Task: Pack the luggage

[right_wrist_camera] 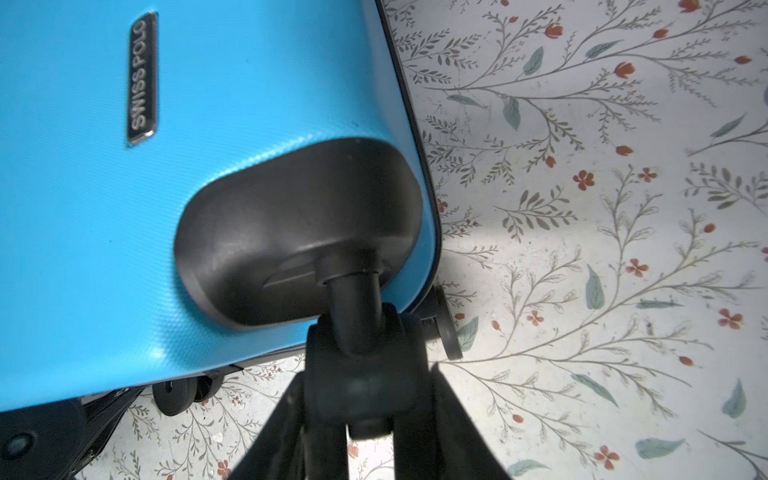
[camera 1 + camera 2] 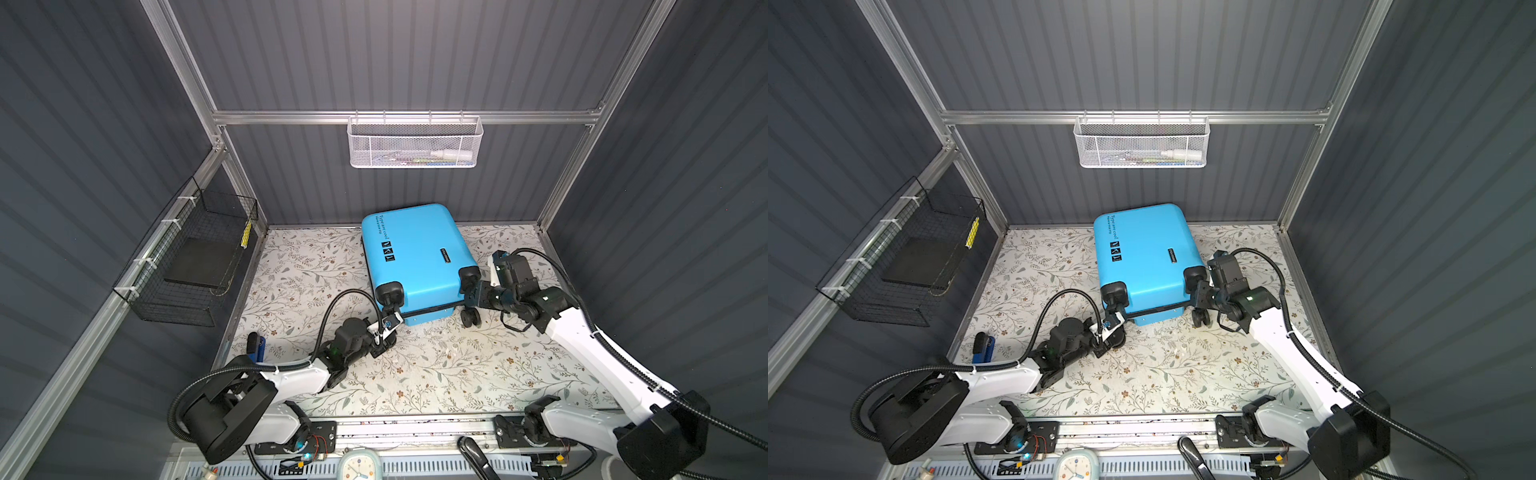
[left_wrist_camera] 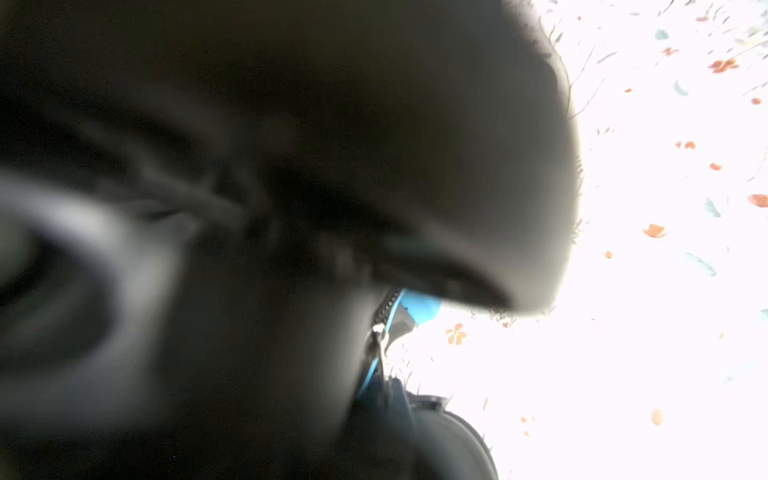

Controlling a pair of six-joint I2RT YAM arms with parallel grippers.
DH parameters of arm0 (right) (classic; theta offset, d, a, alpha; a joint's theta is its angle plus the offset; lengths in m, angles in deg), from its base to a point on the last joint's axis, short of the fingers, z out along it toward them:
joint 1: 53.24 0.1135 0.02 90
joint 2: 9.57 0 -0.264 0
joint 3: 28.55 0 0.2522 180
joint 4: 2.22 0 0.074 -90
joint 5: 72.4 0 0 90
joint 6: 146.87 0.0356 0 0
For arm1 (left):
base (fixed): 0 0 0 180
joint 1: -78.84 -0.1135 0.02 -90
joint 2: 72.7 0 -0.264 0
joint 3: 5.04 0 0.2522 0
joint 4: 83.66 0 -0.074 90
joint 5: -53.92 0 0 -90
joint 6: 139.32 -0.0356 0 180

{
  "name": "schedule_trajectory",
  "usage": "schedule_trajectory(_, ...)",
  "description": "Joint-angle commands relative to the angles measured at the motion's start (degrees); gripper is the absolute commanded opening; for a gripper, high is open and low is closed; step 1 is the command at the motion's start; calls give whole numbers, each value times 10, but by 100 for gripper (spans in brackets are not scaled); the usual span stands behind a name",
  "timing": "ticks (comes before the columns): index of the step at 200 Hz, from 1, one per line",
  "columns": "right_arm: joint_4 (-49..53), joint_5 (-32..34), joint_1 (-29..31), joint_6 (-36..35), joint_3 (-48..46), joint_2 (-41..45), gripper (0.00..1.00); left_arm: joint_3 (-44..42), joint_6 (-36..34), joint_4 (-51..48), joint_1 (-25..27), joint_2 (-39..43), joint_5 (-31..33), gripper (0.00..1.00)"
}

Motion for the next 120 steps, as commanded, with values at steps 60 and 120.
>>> schedule_trajectory(60, 2, -100, 52, 43, -2, -8, 0, 85, -40, 259, 102, -64, -129, 0)
schedule_trajectory(120, 9, -102, 16, -17, 66, -17, 0, 63, -57, 164, 102, 12, -114, 0)
